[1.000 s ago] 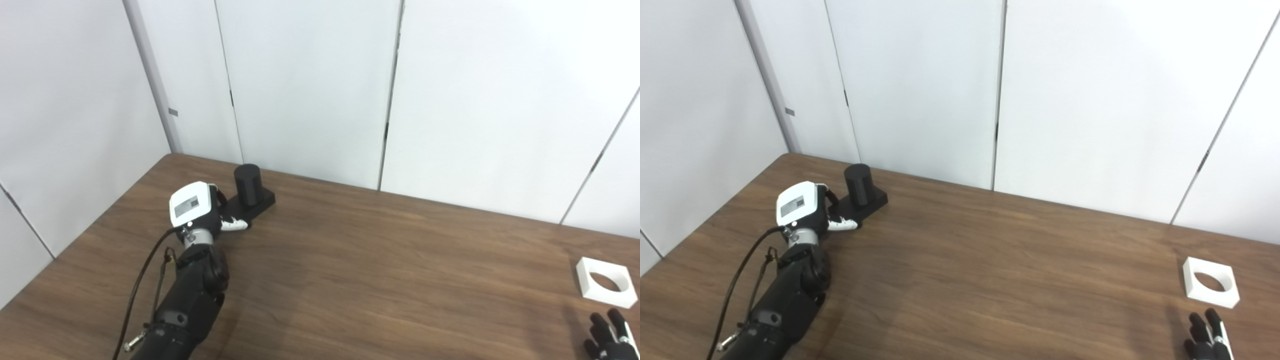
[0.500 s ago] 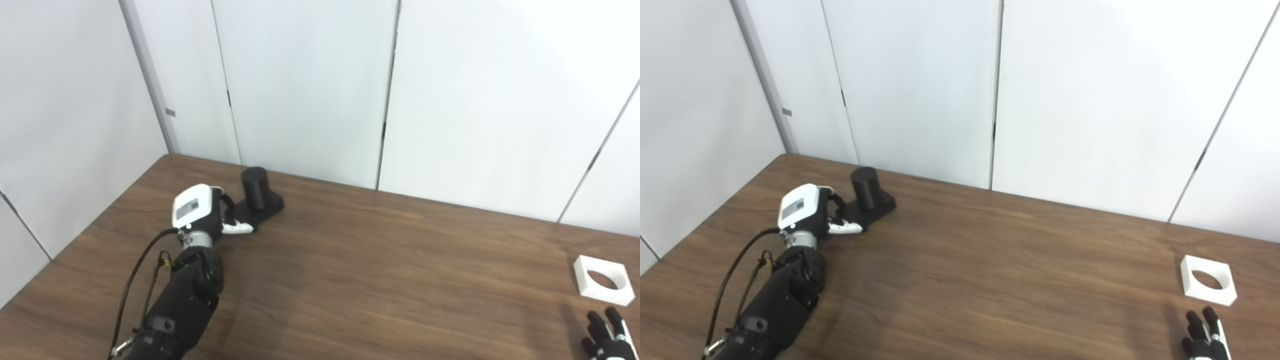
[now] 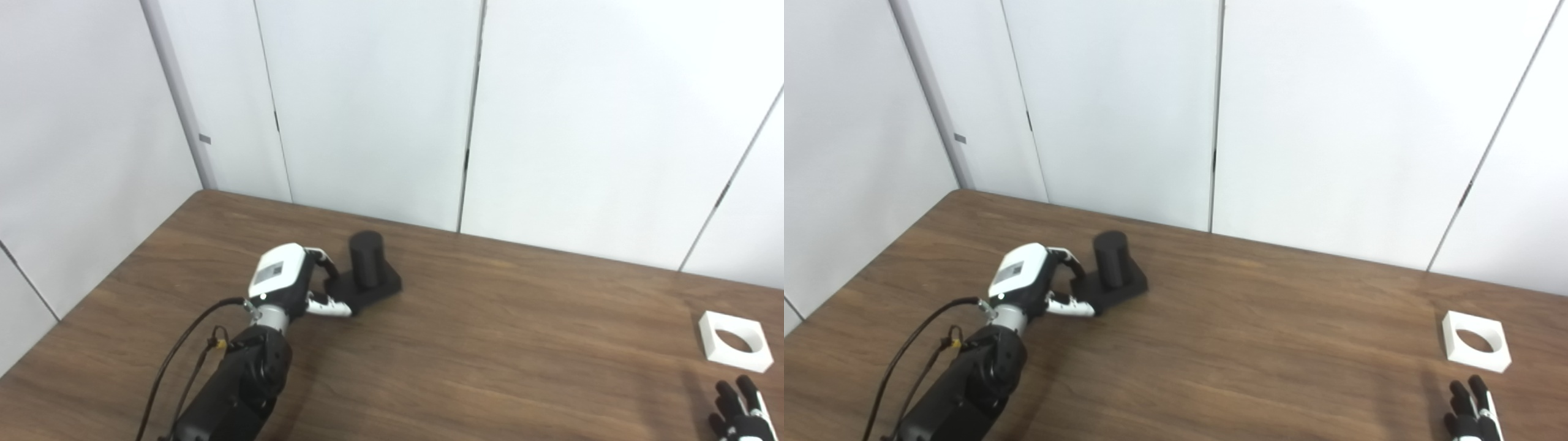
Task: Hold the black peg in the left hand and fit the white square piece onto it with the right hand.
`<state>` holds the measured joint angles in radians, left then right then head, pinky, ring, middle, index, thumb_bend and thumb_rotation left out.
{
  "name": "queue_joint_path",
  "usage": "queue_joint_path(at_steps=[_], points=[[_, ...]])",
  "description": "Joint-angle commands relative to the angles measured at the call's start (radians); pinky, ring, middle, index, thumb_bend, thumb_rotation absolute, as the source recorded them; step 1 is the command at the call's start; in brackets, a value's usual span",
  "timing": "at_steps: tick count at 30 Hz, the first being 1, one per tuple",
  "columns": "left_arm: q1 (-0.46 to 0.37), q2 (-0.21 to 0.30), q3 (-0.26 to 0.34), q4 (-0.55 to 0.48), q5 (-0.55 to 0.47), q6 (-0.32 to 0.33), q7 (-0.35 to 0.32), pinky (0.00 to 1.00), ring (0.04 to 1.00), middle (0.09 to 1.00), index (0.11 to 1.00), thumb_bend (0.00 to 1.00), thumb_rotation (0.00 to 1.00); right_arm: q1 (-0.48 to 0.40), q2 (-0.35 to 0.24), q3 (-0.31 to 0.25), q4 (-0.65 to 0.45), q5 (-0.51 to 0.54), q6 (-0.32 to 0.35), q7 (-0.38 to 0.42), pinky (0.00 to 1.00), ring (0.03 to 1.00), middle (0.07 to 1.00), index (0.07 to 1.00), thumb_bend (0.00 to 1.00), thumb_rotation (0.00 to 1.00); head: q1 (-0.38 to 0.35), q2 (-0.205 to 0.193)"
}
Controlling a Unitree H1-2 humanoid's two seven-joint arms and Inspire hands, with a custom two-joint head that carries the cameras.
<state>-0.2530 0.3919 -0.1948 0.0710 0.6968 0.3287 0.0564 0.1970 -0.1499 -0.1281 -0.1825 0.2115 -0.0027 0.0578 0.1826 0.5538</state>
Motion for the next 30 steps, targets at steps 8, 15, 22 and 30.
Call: queue_joint_path(at_steps=[8,15,22,30], points=[[0.059,0.017,-0.031,-0.157,0.01,-0.115,-0.064,0.7,0.799,0.756,0.487,0.51,0.05,0.035,0.021,0.011,-0.047,-0.01,0.038,-0.014,1.0,1.0,0.965,1.0,0.48,0.79,-0.031,0.025],[0.147,-0.017,-0.084,-0.246,0.012,-0.147,-0.128,0.69,0.793,0.762,0.488,0.51,0.05,0.038,0.026,0.027,-0.075,-0.032,0.061,-0.032,1.0,1.0,0.961,1.0,0.45,0.78,-0.081,0.059],[0.24,-0.036,-0.125,-0.352,0.018,-0.158,-0.195,0.69,0.805,0.782,0.49,0.5,0.05,0.045,0.033,0.044,-0.117,-0.06,0.102,-0.052,1.0,0.99,0.948,1.0,0.41,0.75,-0.124,0.102],[0.306,-0.058,-0.147,-0.407,0.022,-0.191,-0.229,0.69,0.792,0.772,0.489,0.5,0.05,0.047,0.036,0.059,-0.161,-0.083,0.152,-0.077,0.99,0.973,0.94,1.0,0.44,0.79,-0.158,0.161]])
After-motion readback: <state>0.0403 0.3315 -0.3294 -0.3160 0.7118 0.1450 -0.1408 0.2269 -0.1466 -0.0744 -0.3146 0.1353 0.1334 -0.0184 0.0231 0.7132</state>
